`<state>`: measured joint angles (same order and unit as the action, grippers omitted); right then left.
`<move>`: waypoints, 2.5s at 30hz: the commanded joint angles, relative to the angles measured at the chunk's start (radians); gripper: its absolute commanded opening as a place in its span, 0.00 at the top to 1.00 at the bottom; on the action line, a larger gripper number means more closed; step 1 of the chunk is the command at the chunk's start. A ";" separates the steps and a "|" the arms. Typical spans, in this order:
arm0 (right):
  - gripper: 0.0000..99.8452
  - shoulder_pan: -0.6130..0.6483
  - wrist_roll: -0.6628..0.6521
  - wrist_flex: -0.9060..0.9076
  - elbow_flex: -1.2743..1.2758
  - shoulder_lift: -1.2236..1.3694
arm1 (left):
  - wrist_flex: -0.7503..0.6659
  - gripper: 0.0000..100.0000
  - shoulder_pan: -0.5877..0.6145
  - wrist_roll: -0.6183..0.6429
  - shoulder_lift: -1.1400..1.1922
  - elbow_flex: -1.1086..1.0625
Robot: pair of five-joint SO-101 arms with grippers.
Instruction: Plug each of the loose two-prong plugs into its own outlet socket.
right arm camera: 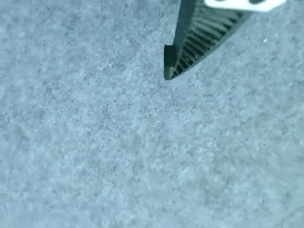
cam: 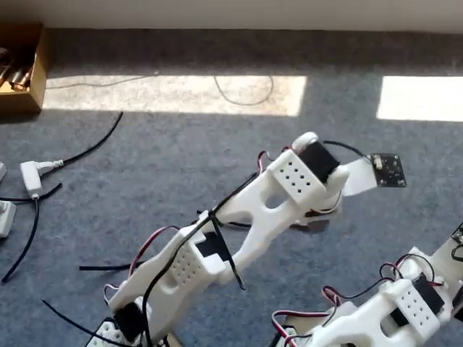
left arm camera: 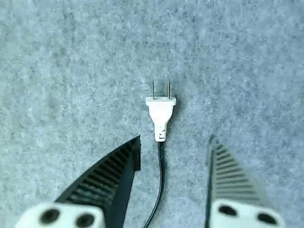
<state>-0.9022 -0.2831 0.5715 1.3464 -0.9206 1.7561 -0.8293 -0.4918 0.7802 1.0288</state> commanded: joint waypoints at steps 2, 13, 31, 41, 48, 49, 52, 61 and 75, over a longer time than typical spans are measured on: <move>0.41 0.018 -0.014 0.016 -0.058 -0.015 | 0.008 0.67 0.010 0.005 -0.031 0.045; 0.41 0.487 -0.014 0.386 -0.254 -0.004 | 0.011 0.67 0.555 0.166 -0.625 -0.205; 0.75 1.133 -0.621 0.940 -1.095 0.727 | -0.674 0.67 1.554 -0.259 -0.943 -1.687; 0.74 1.227 -1.028 0.995 -1.040 0.825 | -0.787 0.67 1.727 -0.428 -0.943 -1.744; 0.81 1.207 -1.204 0.780 -0.840 0.825 | -0.793 0.67 1.799 -0.437 -0.941 -1.745; 0.81 1.205 -1.217 0.748 -0.822 0.825 | -0.793 0.67 1.807 -0.437 -0.941 -1.745; 0.81 1.190 -1.243 0.657 -0.768 0.825 | -0.793 0.67 1.828 -0.468 -0.941 -1.744; 0.81 1.113 -1.250 0.509 -0.707 0.834 | -0.793 0.67 1.891 -0.520 -0.941 -1.748; 0.82 1.116 -1.249 0.297 -0.527 0.835 | -0.790 0.67 1.903 -0.520 -0.941 -1.762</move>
<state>0.2225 -1.5198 0.9567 0.7710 -0.0875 0.9735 1.0702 -1.0058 -0.1250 -0.7357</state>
